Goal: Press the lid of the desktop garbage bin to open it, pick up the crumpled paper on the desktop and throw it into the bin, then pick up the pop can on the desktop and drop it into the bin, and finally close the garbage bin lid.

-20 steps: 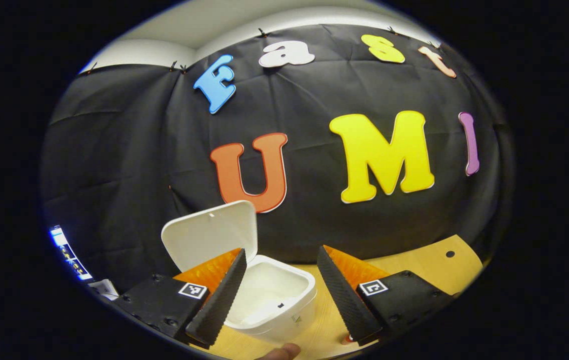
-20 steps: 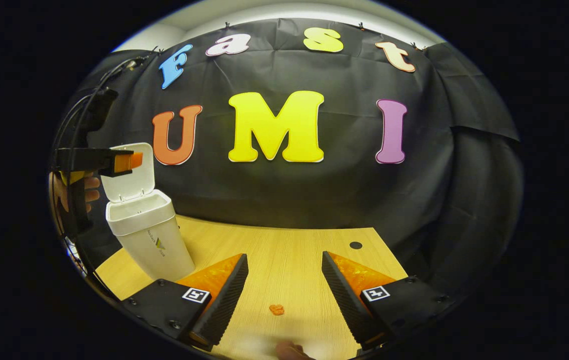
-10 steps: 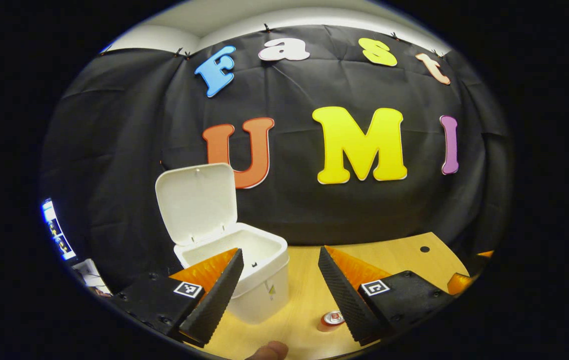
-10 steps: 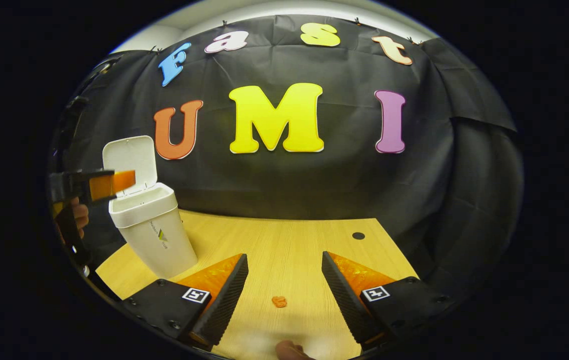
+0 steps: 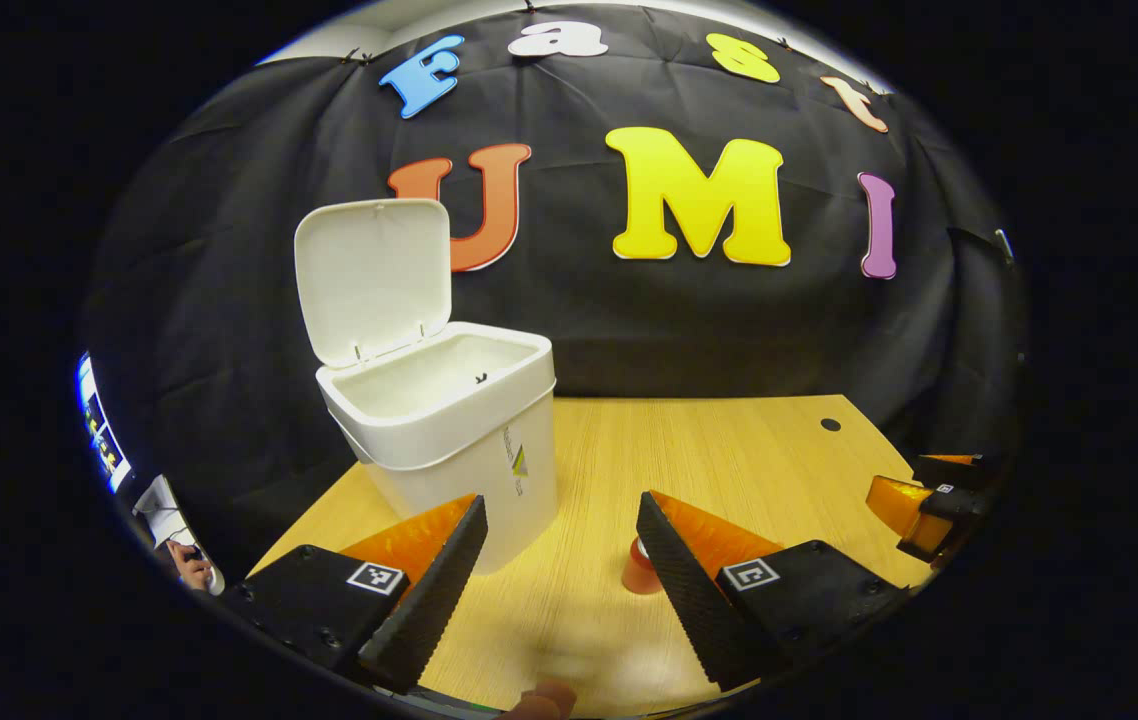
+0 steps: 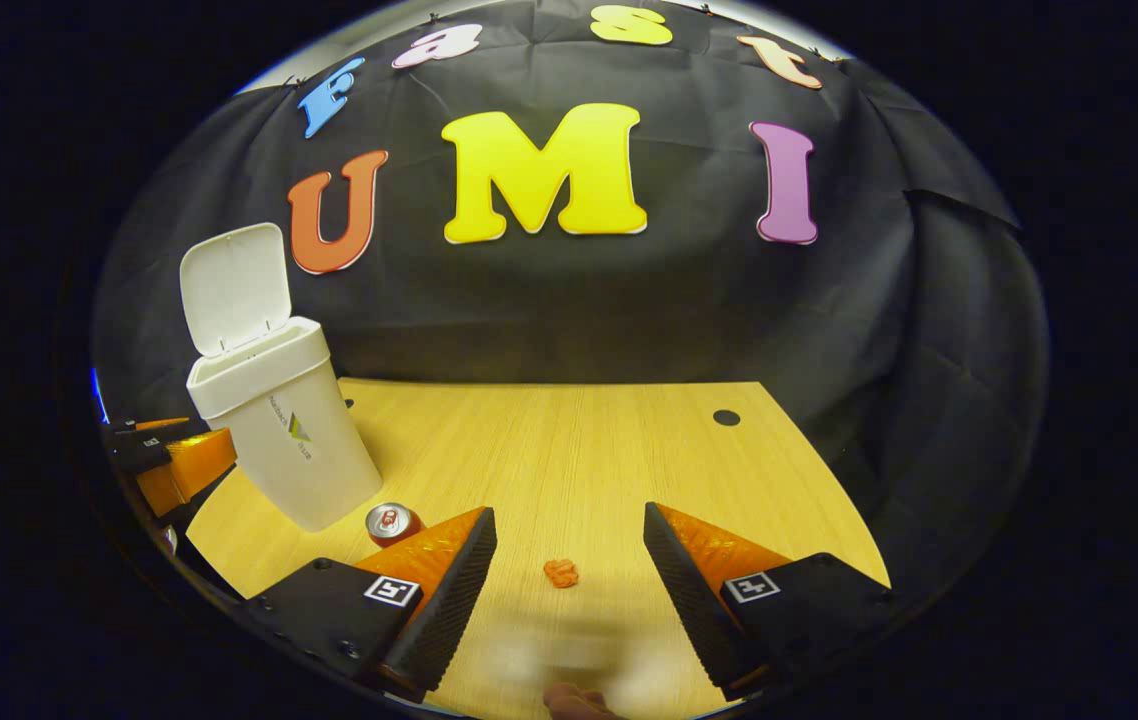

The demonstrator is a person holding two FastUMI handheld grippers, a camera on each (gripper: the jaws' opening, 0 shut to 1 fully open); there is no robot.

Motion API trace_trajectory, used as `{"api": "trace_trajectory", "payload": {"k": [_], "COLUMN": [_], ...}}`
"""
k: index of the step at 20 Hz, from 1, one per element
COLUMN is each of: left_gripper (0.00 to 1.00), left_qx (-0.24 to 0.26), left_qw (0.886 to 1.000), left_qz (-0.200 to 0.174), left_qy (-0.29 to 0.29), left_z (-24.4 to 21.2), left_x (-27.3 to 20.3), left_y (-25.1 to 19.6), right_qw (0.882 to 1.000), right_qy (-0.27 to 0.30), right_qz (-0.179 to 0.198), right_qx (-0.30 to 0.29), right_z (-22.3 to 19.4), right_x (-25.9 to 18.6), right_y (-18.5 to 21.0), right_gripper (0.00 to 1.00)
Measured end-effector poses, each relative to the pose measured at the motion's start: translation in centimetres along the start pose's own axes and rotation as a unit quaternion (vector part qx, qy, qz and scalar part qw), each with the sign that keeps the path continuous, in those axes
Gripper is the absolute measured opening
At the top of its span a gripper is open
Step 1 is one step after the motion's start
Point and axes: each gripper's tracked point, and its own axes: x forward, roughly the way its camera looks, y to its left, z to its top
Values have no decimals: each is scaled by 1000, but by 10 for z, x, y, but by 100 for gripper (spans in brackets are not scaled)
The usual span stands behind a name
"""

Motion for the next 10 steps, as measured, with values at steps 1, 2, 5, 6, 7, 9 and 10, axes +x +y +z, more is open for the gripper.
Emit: {"api": "trace_trajectory", "payload": {"k": [1,2,5,6,7,9,10], "left_gripper": [99,100,99,100,100,99,99], "left_qx": [1,4,27,32,34,36,36], "left_qw": [1000,1000,999,999,998,997,996], "left_qz": [0,3,6,4,1,-2,0], "left_qy": [7,11,34,39,46,61,75], "left_z": [-7,-11,-32,-37,-43,-55,-63], "left_x": [0,1,4,5,7,10,13], "left_y": [-1,-1,-4,-5,-6,-8,-6], "right_qw": [1000,1000,998,997,996,994,993], "right_qy": [13,27,65,78,90,105,112], "right_qz": [2,4,6,8,9,8,7], "right_qx": [-2,-7,-14,-17,-20,-26,-29], "right_z": [-10,-21,-53,-62,-71,-83,-88], "right_x": [9,17,40,47,54,67,74], "right_y": [3,4,7,9,10,9,8], "right_gripper": [95,95,93,95,95,95,93]}}
